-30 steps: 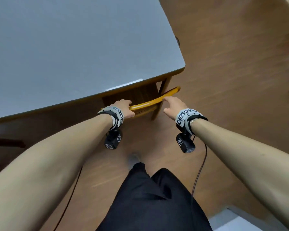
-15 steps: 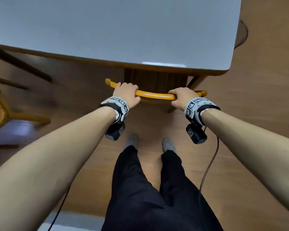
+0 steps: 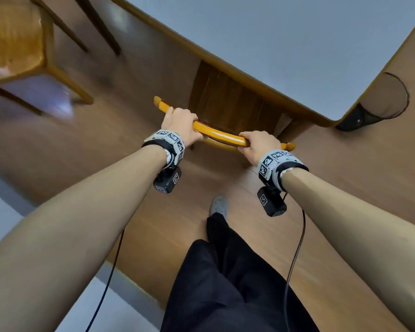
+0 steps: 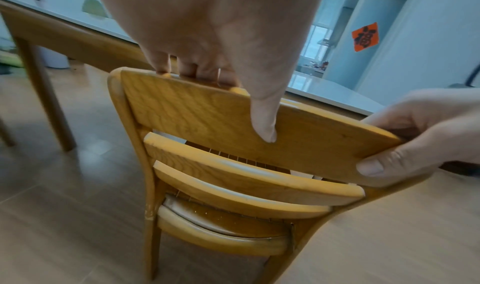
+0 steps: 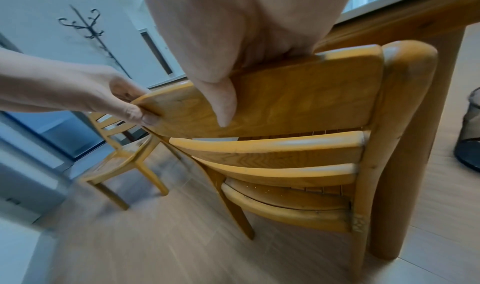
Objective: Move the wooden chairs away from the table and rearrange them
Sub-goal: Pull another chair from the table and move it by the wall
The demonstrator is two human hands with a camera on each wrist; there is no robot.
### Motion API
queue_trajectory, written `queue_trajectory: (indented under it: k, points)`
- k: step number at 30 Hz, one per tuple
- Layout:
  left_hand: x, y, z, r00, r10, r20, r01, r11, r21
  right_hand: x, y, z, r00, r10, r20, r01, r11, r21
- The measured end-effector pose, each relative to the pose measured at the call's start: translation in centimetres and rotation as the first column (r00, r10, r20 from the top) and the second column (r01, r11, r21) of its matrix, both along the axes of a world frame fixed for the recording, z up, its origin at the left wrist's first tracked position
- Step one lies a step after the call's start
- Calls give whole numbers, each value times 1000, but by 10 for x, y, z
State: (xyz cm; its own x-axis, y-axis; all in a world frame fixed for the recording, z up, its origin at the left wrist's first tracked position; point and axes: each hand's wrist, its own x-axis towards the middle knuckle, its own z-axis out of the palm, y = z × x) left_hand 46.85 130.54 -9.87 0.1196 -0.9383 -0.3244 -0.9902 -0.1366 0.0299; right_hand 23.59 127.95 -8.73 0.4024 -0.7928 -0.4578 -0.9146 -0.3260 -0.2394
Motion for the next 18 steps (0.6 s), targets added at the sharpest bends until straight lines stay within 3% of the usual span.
queue_trajectory:
  k: [9,18]
  points:
    - [-65,120,-2,936,345,-65,-348,936,-43,-41,44,-7,959,284,-1,-284,959,12]
    - [-184,228,-12,817,563,-126,-573,816,-75,-114,75,-11,823,565,-58,-562,825,57]
